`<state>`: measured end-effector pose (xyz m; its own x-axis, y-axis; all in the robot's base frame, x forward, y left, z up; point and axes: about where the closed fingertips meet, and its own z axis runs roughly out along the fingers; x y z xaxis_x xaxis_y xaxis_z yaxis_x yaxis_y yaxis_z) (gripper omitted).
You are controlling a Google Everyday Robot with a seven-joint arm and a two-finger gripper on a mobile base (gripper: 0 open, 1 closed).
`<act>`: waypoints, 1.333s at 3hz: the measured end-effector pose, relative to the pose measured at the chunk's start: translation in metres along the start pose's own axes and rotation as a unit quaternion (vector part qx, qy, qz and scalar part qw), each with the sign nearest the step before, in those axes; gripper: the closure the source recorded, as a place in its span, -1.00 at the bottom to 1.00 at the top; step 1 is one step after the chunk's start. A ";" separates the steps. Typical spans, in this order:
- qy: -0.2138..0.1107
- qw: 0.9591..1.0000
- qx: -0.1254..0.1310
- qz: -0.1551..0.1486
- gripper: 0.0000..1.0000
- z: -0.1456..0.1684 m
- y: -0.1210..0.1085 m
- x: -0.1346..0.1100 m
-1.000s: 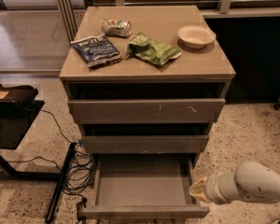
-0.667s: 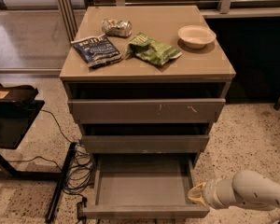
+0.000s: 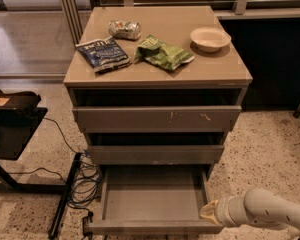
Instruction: Close bottom drawer
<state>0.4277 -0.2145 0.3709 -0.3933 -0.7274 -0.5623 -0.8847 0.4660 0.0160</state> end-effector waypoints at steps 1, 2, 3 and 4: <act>0.003 1.000 -0.014 0.001 1.00 0.020 0.005 0.009; -0.006 1.000 -0.028 -0.002 1.00 0.049 0.011 0.023; -0.026 0.999 -0.036 -0.008 1.00 0.079 0.016 0.040; -0.049 0.998 -0.050 -0.003 1.00 0.109 0.019 0.059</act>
Offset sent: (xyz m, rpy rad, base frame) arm -0.0114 0.0188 -0.0957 0.0680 0.0443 0.0579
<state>0.4152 -0.1936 0.2483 -0.3658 -0.6747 -0.6411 -0.9094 0.4057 0.0920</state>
